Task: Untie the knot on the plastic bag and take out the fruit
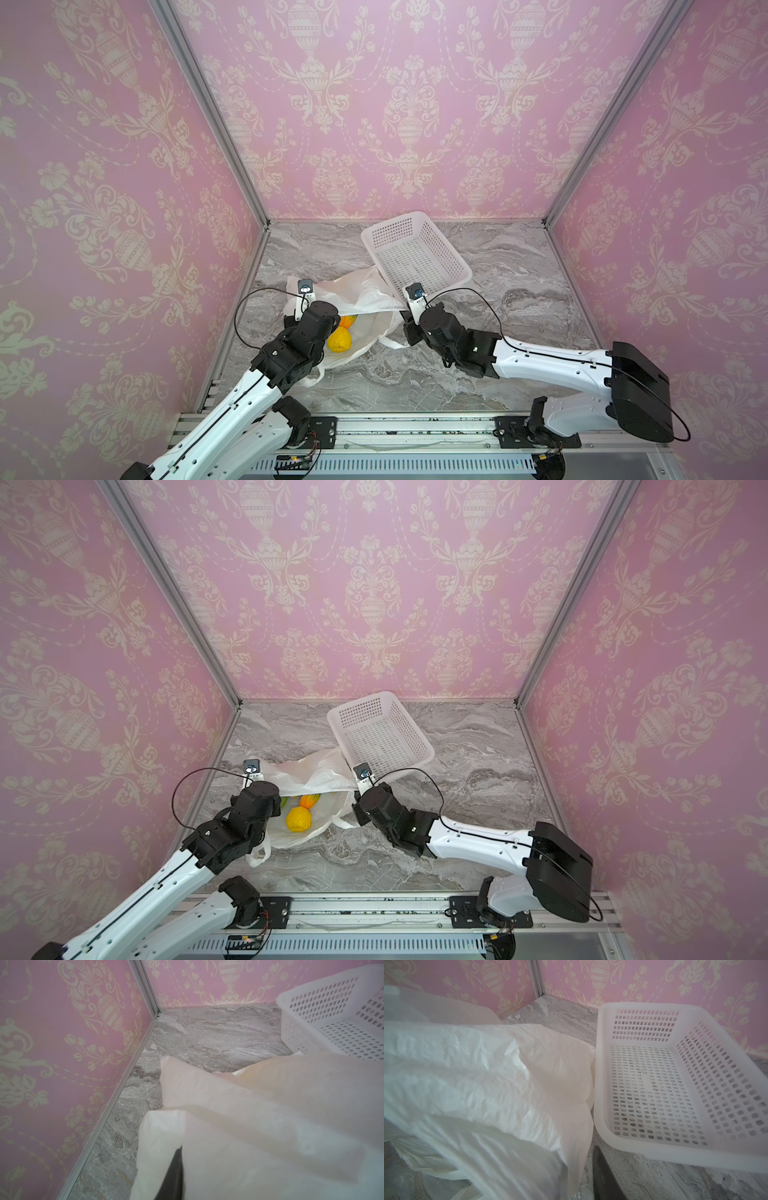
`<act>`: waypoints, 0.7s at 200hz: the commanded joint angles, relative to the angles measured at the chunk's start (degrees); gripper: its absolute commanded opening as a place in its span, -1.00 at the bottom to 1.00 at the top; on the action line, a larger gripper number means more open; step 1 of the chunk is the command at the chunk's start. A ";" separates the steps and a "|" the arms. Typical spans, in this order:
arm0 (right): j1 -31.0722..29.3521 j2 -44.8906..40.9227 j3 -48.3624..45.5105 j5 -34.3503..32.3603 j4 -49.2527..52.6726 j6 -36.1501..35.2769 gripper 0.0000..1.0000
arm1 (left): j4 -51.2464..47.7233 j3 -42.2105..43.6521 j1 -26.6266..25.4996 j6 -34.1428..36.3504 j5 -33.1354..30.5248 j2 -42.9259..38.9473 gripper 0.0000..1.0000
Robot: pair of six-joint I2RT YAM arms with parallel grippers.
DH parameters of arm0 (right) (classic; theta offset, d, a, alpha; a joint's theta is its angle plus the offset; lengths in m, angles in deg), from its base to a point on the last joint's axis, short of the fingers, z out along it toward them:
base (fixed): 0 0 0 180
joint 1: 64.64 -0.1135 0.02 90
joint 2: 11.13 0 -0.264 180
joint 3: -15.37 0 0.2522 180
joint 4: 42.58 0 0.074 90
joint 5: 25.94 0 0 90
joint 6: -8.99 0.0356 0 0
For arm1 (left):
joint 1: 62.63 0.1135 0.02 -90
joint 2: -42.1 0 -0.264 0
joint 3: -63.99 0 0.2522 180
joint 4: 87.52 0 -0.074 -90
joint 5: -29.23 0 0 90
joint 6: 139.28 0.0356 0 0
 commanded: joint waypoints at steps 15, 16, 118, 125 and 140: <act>-0.01 -6.06 -2.79 -0.45 -3.42 -2.21 0.11 | 1.06 -0.57 0.65 2.28 4.24 -1.87 -1.00; -0.03 -6.21 -2.83 -0.39 -3.47 -2.27 0.11 | 1.07 -0.63 0.65 2.24 4.37 -1.96 -1.00; -12.66 -19.61 1.50 -5.71 5.36 -13.15 0.25 | 3.84 -0.31 1.02 4.21 7.48 -1.00 -1.00; -14.15 -18.78 2.32 -5.69 5.45 -13.76 0.24 | 3.89 -0.43 1.08 4.24 7.54 -0.42 -1.00; -17.14 -15.37 4.35 -5.37 5.27 -14.46 0.23 | 4.15 -0.85 1.12 4.31 7.70 0.67 -1.00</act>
